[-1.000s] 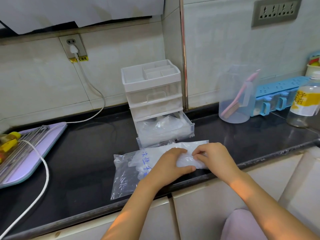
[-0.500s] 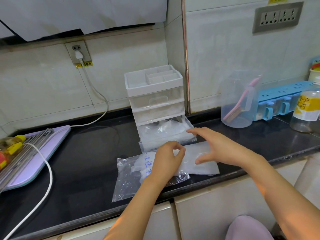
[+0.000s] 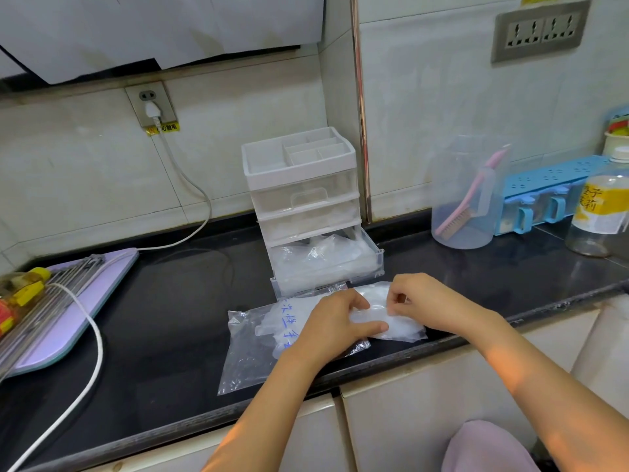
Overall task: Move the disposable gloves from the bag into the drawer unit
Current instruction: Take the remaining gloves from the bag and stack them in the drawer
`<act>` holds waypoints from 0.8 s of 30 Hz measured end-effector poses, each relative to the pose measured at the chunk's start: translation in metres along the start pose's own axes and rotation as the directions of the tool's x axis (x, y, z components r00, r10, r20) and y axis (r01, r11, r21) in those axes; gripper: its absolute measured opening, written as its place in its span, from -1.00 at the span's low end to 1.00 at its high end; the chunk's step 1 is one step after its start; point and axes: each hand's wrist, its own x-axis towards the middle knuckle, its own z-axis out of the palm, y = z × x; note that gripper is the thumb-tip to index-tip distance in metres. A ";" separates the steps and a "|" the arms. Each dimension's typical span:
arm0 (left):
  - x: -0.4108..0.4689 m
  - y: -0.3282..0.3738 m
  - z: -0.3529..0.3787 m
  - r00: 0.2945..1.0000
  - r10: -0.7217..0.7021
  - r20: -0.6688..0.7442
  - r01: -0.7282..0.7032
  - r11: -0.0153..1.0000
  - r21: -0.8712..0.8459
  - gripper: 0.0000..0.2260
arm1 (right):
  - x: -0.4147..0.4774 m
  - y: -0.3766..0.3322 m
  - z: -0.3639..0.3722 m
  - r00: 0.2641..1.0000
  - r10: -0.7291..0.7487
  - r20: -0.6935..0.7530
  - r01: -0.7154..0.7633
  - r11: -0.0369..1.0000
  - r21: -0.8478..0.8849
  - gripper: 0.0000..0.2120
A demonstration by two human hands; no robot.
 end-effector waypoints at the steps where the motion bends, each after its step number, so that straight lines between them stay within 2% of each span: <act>1: 0.000 -0.001 0.000 1.000 -0.002 0.003 0.002 1.000 0.000 -0.59 | 0.000 -0.001 -0.002 1.000 -0.004 -0.018 0.005 1.000 0.025 -0.95; 3: 0.002 -0.002 0.002 1.000 0.005 0.000 -0.005 1.000 0.017 -0.59 | 0.000 -0.004 -0.008 0.997 -0.015 -0.081 0.022 0.996 0.090 -0.95; 5: 0.005 -0.003 0.003 0.999 0.006 -0.047 -0.005 1.000 0.020 -0.70 | 0.000 -0.009 -0.014 0.991 -0.025 -0.131 0.046 0.985 0.166 -0.95; 8: 0.008 -0.003 0.005 0.993 -0.008 -0.120 0.004 0.999 -0.033 -0.89 | 0.003 -0.012 -0.020 0.993 -0.034 -0.115 0.060 0.971 0.233 -0.92; 12: 0.008 -0.005 0.004 0.988 -0.005 -0.151 -0.009 0.995 -0.096 -0.88 | 0.007 -0.008 -0.022 0.994 -0.009 -0.113 0.032 0.979 0.203 -0.85; 14: 0.008 -0.005 0.003 0.985 0.005 -0.172 -0.024 0.994 -0.109 -0.87 | 0.005 -0.008 -0.025 0.993 -0.030 -0.112 0.058 0.967 0.248 -0.80; 15: 0.008 -0.005 0.003 0.984 0.007 -0.178 -0.028 0.993 -0.118 -0.86 | 0.002 -0.009 -0.028 0.996 -0.054 -0.074 0.073 0.957 0.282 -0.71; 17: 0.009 -0.005 0.002 0.984 -0.004 -0.178 -0.023 0.989 -0.147 -0.84 | -0.002 -0.009 -0.032 0.992 -0.104 0.066 0.083 0.958 0.274 -0.38; 19: 0.010 -0.006 0.002 0.985 -0.024 -0.173 -0.009 0.983 -0.186 -0.82 | -0.003 -0.006 -0.033 0.984 -0.124 0.130 0.104 0.983 0.152 -0.27; 24: 0.010 -0.005 0.001 0.985 -0.025 -0.170 -0.011 0.979 -0.204 -0.83 | 0.006 -0.008 -0.030 0.977 -0.181 -0.115 0.180 0.983 -0.018 -0.63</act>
